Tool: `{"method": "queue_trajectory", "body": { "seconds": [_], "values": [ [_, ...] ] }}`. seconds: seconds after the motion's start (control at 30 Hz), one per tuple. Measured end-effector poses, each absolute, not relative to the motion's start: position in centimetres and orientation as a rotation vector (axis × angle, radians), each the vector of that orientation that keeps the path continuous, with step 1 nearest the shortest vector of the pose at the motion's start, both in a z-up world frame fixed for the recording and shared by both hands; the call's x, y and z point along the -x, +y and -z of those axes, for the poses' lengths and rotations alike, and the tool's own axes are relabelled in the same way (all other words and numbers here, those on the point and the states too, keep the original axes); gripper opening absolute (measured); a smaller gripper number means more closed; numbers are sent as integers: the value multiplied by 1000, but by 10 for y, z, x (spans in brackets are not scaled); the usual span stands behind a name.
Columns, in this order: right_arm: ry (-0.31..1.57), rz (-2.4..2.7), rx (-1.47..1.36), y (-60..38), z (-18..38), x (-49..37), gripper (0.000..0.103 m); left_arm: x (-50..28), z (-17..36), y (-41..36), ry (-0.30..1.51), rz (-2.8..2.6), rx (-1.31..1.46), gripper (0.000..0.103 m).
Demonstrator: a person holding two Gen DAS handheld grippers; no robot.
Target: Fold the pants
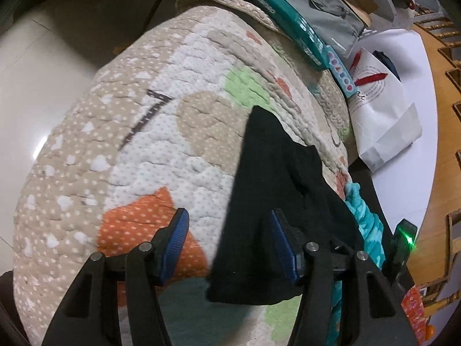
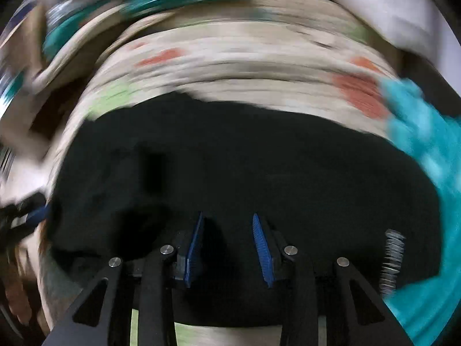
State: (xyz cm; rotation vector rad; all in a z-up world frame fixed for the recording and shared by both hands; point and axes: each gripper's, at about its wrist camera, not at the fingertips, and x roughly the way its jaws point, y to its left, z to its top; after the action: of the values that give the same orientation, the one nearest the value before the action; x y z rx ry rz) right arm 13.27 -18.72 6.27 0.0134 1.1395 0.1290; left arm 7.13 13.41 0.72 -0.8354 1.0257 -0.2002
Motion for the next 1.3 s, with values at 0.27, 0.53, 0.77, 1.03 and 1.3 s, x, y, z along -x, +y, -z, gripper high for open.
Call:
{"method": "queue_trajectory", "body": {
  "seconds": [0.27,0.53,0.77,1.03,1.3],
  "values": [
    [1101,-495,17,-75,-106,-179,77,-72,-9,111,1007,257,772,60],
    [1295,-544,467,53,-45,-212,56,-72,-4,88,1074,286,707,14],
    [1271,-496,467,48,-51,-213,13,-65,-17,103,1057,243,727,9],
    [1216,-576,431,95,-64,-205,12,-44,-25,152,1011,108,732,9],
    [1157,-641,332,112,-74,-197,59,-26,-5,188,1103,-15,913,31]
  ]
}}
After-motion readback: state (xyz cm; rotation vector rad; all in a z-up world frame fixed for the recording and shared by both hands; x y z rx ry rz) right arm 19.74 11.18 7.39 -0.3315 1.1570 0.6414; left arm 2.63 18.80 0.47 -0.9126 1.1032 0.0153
